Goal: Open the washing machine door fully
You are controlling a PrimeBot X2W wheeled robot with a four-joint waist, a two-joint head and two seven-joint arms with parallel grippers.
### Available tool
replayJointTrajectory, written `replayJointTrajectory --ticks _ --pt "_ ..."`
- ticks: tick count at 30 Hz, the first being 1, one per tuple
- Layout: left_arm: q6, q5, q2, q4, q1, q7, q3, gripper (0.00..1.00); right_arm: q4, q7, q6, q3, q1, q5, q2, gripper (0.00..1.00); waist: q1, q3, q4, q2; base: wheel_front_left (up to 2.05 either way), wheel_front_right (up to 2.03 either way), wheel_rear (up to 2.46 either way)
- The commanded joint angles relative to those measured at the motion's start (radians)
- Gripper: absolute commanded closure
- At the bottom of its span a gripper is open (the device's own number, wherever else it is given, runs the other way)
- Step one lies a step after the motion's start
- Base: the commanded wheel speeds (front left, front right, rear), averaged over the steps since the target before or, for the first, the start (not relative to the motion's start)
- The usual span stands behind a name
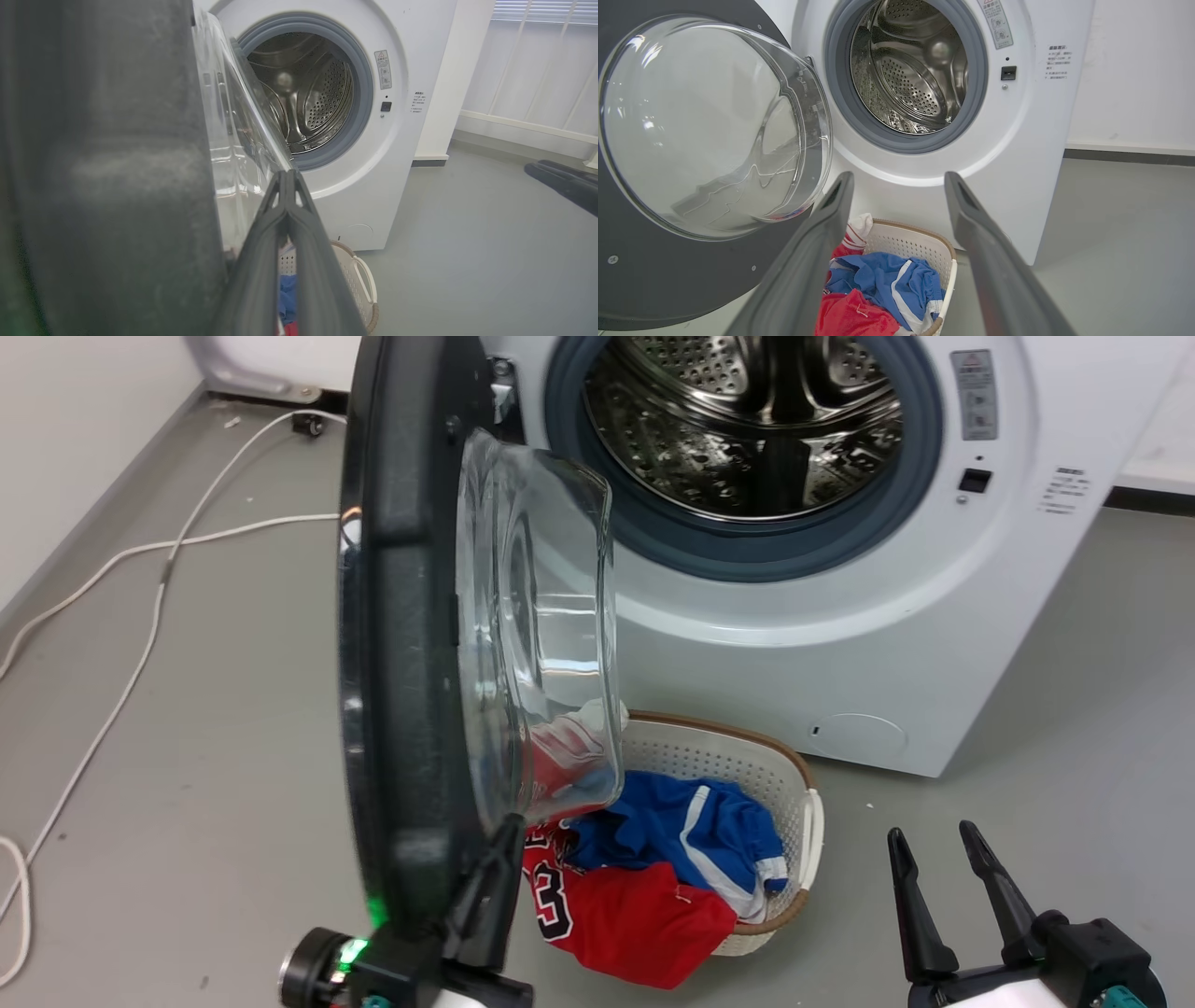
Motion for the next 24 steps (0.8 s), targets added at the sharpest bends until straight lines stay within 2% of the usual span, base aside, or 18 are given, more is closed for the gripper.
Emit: replayJointTrajectory --ticks 1,13,24 --pt "0.009 -0.001 0.009 -0.001 0.004 0.003 0.020 1.00 0.002 -0.002 0.000 0.001 -0.005 0.004 0.003 0.00 0.0000 0.005 0.016 0.0000 0.00 0.00 0.00" --pt "0.046 -0.013 0.035 -0.019 0.019 0.003 0.180 1.00 0.005 -0.002 0.000 0.002 -0.019 -0.009 0.003 0.00 0.0000 0.038 0.093 0.0000 0.00 0.00 0.00" --pt "0.068 -0.047 0.064 0.050 -0.072 0.003 0.358 1.00 0.005 -0.002 0.000 0.005 -0.054 -0.036 0.003 0.00 0.0000 0.083 0.088 0.0000 0.00 0.00 0.00"
